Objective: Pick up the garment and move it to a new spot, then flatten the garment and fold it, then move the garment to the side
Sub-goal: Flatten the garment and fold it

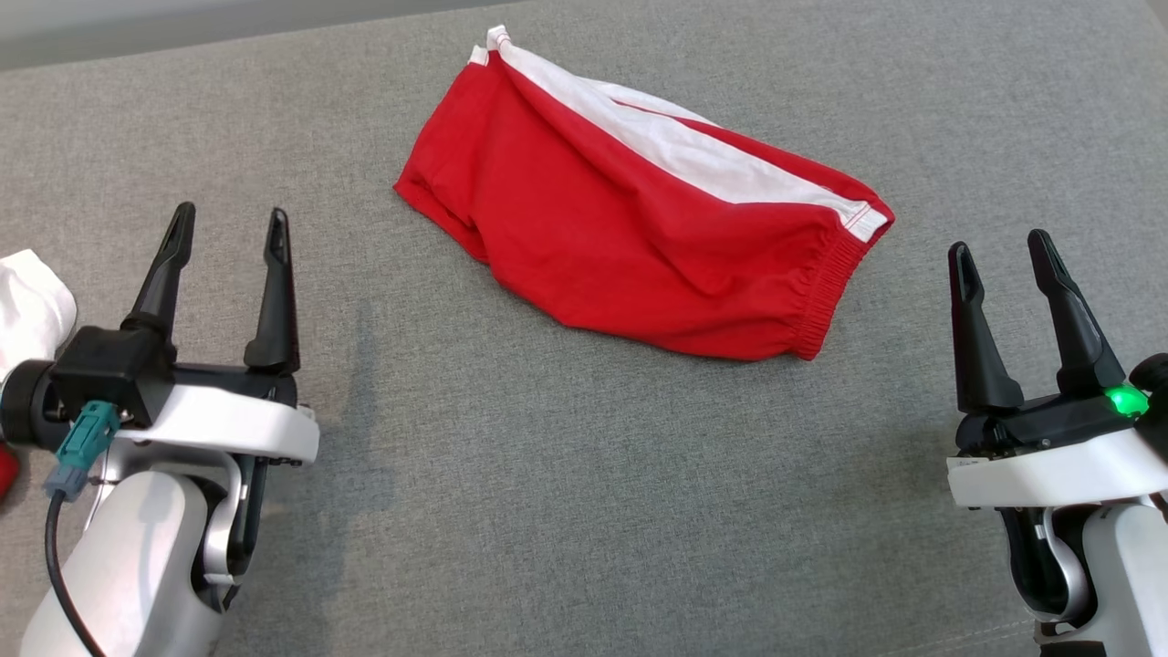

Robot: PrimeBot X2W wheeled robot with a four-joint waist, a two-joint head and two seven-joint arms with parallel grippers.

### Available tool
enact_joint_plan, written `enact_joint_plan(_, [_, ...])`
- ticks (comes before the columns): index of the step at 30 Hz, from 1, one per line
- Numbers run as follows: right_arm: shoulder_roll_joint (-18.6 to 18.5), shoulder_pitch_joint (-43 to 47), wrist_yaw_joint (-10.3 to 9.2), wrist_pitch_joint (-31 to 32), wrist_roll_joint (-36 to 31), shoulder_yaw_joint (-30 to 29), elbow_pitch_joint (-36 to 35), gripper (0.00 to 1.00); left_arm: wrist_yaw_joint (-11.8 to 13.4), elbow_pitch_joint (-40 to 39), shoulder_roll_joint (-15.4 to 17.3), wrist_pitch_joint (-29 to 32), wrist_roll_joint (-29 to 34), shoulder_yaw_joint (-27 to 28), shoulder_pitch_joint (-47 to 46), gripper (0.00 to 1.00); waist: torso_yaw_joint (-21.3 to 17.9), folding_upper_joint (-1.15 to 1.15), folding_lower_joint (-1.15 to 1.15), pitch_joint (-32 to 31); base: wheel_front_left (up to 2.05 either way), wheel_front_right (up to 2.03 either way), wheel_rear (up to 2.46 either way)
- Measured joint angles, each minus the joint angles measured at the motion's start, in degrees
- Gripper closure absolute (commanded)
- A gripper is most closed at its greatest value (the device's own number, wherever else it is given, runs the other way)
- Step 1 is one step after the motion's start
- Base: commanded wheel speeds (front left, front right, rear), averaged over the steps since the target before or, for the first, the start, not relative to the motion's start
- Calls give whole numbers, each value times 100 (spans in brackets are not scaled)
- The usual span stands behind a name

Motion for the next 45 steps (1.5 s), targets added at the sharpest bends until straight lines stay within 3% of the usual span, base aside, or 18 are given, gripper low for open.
enact_joint_plan(5, [24, -53, 0, 12, 27, 77, -9, 0, -186, 32, 15, 66, -26, -98, -456, 0, -47, 0, 0, 76, 0, 0, 0])
enact_joint_plan(10, [57, -201, 0, 26, 58, 199, 3, 0, -530, 450, -26, 398, 23, -363, -1294, 0, -200, 0, 0, 232, 0, 0, 0])
enact_joint_plan(16, [131, -320, 0, 23, 142, 321, 187, 0, -1093, 1812, -272, 802, -146, -645, -2181, 0, -475, 0, 0, 428, 0, 0, 0])
enact_joint_plan(24, [229, -480, 0, -8, 259, 472, 387, 0, -1457, 3587, -390, 1093, -337, -722, -2771, 0, -790, 0, 0, 671, 0, 0, 0])
enact_joint_plan(30, [237, -485, 0, -26, 299, 481, 477, 0, -1699, 4378, -513, 1439, -589, -768, -3021, 0, -869, 0, 0, 744, 0, 0, 0])
enact_joint_plan(32, [244, -496, 0, -33, 308, 452, 472, 0, -1745, 4514, -535, 1482, -646, -777, -3087, 100, -863, 0, 0, 732, 0, 0, 0])
enact_joint_plan(37, [252, -487, 0, -46, 305, 344, 393, 0, -1833, 4710, -624, 1475, -835, -780, -3133, 100, -790, 0, 0, 678, 0, 0, 0])
enact_joint_plan(45, [177, -305, 0, -49, 308, 167, 348, 0, -1878, 4439, -660, 768, -1266, -584, -2519, 100, -509, 0, 0, 493, 0, 0, 0])
